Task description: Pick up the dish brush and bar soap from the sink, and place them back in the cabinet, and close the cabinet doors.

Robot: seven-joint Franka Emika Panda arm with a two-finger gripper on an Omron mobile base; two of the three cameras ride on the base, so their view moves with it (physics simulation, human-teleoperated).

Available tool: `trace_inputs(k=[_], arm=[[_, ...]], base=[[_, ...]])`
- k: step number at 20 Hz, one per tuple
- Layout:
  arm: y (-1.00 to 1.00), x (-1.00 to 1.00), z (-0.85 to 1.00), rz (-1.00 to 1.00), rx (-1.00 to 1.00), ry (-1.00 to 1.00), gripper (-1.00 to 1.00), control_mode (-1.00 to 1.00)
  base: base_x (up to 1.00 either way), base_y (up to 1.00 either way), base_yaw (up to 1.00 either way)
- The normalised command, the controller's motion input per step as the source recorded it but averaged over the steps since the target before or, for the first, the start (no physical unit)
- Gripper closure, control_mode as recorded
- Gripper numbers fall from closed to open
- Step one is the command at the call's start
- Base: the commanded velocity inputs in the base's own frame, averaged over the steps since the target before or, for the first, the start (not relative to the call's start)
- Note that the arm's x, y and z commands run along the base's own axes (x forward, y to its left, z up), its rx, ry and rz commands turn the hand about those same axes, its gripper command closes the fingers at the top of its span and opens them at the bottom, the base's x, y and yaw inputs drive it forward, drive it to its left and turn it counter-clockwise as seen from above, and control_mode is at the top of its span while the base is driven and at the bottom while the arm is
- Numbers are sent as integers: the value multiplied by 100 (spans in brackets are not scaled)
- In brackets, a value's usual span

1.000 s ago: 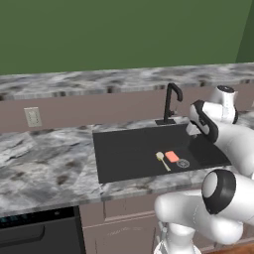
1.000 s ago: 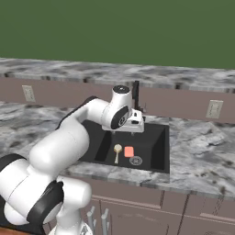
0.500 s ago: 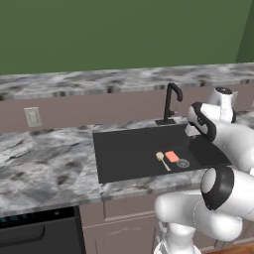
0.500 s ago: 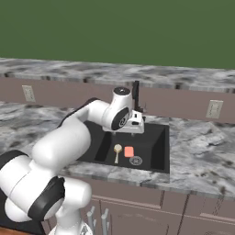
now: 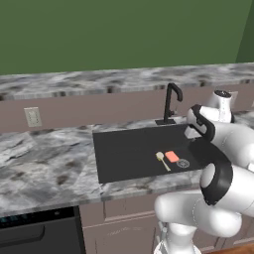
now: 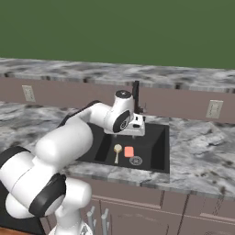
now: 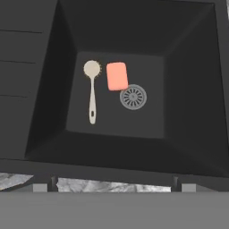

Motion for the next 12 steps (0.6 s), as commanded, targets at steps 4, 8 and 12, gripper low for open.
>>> trace_inputs(k=[4, 8, 12], arm=[[0, 5, -30, 0, 0, 0, -100, -100], [0, 11, -33, 0, 0, 0, -100, -100], [0, 19, -32, 0, 0, 0, -100, -100]], base=[[0, 0, 0], [0, 0, 0], [0, 0, 0]])
